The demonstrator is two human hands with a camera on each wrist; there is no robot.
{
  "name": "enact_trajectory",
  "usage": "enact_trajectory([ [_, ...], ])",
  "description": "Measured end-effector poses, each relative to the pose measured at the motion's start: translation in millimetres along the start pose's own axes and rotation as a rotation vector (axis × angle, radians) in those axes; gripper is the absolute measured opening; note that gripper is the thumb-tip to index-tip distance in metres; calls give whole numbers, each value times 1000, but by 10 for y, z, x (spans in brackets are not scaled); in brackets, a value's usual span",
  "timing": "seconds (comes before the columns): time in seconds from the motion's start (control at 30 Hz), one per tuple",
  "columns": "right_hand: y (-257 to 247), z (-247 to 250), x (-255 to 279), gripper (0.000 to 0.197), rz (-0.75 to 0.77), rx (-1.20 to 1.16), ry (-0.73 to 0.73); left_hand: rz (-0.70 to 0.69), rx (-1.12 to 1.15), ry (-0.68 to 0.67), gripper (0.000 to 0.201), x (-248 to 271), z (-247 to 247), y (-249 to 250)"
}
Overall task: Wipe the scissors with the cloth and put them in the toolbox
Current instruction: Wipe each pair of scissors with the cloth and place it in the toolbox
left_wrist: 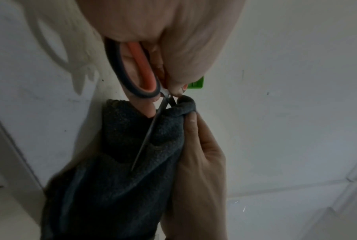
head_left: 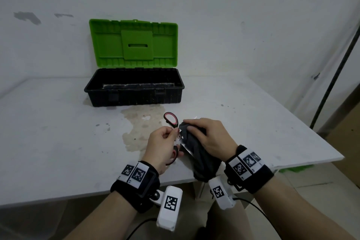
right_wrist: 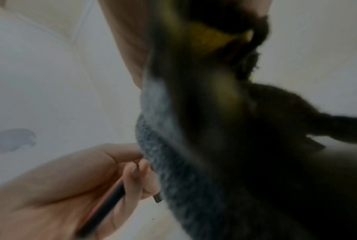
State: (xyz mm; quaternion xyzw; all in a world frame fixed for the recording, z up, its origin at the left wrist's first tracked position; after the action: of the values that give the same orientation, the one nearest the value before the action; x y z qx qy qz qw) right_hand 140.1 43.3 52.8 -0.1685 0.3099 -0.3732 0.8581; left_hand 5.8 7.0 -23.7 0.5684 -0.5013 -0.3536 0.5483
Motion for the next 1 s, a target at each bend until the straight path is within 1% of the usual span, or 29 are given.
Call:
enact_trajectory([
  [0.07,21,-69,-13,35,-27,66,-55,11,12,-13,28,10,-8,-20],
  [0.13,19,-90,-25,41,-41,101,-78,21,27,-23,27,19,4,-40],
  [0.23,-32,-62,-52,28,-9,100,-22,36,31,-33,26,15,2,-61],
  [0.3,-31,-82,-79,21,0,85,-17,74,65,-37,30,26,-13,-80],
  [0.37,-7,-132,-110,20,0,96,-46,105,85,-28,31,42,-9,-82],
  [0.5,-22,-225,-146,21,10,113,-108,124,100,-24,26,57,29,-24],
  [0.6,-7,-212,-153,21,-29,60,-86,116,77,-30,27,35,50,6],
  [0.7,56,-181,-152,22,-112,-53,-42,104,75,-34,25,25,37,9],
  [0.8,113,-193,-143,20,-173,-188,-22,145,70,-63,31,0,17,-50],
  [0.9,140,-188,-145,18,-174,-249,-53,182,-16,-110,44,-47,41,-90],
  [1.0,124,-140,-120,16,-164,-359,-105,173,-49,-145,44,-58,65,-40],
])
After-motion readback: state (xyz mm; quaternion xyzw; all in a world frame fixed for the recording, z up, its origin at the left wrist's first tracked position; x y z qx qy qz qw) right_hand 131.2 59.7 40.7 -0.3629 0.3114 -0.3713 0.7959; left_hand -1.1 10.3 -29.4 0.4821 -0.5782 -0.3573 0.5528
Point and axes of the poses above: each hand's wrist, its own x-axis away from the middle knuckle, its own z-axis out of the back of the hand, y = z × x, the point moved 10 cm from there along -x, towards the middle knuckle, and after that the axes turned 3 degrees about -y, right-handed, at the moved point
